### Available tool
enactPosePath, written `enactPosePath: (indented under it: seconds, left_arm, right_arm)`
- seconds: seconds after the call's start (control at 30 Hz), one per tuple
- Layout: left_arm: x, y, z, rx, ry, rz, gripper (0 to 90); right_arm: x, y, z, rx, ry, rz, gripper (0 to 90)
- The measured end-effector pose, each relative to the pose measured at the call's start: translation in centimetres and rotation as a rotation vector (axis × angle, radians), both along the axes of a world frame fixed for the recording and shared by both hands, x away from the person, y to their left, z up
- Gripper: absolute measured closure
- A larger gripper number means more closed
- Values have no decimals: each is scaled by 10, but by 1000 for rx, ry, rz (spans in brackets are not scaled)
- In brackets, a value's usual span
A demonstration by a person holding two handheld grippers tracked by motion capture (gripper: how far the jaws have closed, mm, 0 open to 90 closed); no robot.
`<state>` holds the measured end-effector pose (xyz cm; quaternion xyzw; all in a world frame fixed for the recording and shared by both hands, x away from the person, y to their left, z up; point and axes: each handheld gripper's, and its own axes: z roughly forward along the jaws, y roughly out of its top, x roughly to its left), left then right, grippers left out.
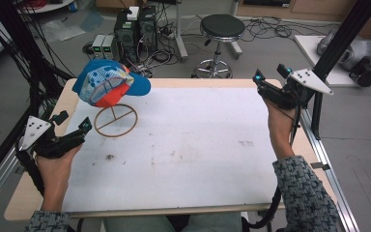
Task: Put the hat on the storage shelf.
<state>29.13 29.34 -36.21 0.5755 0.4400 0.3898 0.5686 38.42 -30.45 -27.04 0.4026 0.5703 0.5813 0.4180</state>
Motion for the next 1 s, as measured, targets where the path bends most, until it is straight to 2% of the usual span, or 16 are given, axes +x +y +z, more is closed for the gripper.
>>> enactPosePath:
  seconds: [0.1, 0.17, 0.2, 0.23, 0.27, 0.3, 0.37, 0.4, 0.43, 0.53, 0.57, 0.63, 0.77, 1.0]
  left_arm:
    - [0, -1, -2, 4, 6, -1, 197]
    - [1, -1, -3, 8, 10, -3, 197]
    - [2, -2, -4, 6, 12, -2, 197]
    - [2, -2, -4, 7, 14, -5, 197]
    - [3, -3, -6, 9, 18, -5, 197]
    - [3, -3, -6, 9, 18, -5, 197]
    - [3, -3, -7, 15, 27, -8, 197]
    - [3, -4, -8, 14, 27, -7, 197]
    - [4, -4, -9, 18, 31, -8, 197]
    - [4, -5, -11, 20, 36, -7, 197]
    - [4, -5, -11, 21, 38, -9, 197]
    - [4, -6, -12, 21, 40, -8, 197]
    - [4, -6, -12, 21, 41, -7, 197]
    - [4, -6, -11, 21, 40, -10, 197]
  right_arm:
    - [-7, -5, -8, 5, 6, -3, 216]
    - [-15, -10, -19, 3, 10, -3, 216]
    - [-22, -15, -29, 3, 22, -5, 216]
    - [-22, -15, -29, 3, 22, -5, 216]
    - [-29, -20, -40, 3, 29, -8, 215]
    - [-29, -20, -40, 3, 29, -8, 215]
    - [-35, -25, -54, -2, 61, -12, 203]
    - [-35, -25, -54, -2, 61, -12, 203]
    - [-41, -28, -65, 9, 60, -15, 203]
    - [-43, -31, -73, 8, 83, -16, 203]
    - [-47, -32, -84, 7, 88, -20, 203]
    - [-49, -34, -90, -4, 96, -23, 203]
    - [-51, -38, -97, 9, 101, -28, 204]
    - [-54, -39, -95, 25, 88, -23, 203]
